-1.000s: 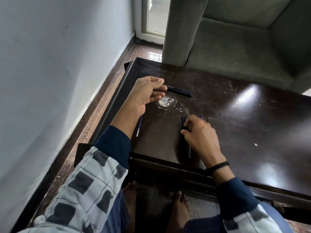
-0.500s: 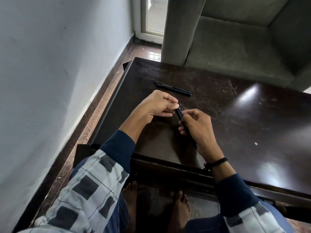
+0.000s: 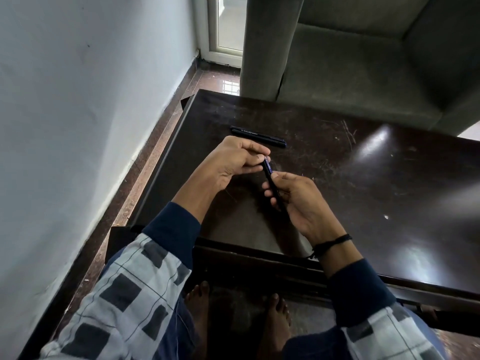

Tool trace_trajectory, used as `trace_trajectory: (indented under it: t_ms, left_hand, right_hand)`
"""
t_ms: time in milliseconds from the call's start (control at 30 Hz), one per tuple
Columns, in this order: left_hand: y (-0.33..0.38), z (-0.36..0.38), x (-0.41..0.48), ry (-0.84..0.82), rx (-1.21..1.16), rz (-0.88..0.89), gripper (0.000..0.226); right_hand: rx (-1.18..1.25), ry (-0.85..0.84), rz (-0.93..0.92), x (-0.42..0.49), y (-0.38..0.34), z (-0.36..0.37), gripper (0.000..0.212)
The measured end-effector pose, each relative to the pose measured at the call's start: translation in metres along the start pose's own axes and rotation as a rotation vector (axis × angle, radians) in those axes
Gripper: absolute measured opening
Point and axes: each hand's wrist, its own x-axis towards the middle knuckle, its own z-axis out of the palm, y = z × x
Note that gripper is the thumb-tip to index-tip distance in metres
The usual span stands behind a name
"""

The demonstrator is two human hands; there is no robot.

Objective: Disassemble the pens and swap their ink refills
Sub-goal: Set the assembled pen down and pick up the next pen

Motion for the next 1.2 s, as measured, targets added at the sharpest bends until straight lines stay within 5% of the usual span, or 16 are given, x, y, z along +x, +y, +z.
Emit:
trace_trajectory:
  t_ms: [900,1200]
  left_hand:
    - [-0.001,0.005,-0.001,0.05,-0.01,0.031,0.016]
    - [0.006,-0.018,0.006,0.276,-0.007,0.132,0.014]
  right_hand:
    - [-0.172,-0.025,-0.021,-0.003,0.001,0.002,0.03]
    - [-0.295,0.014,0.011,-0.004,-0.009,-0.007,0.025]
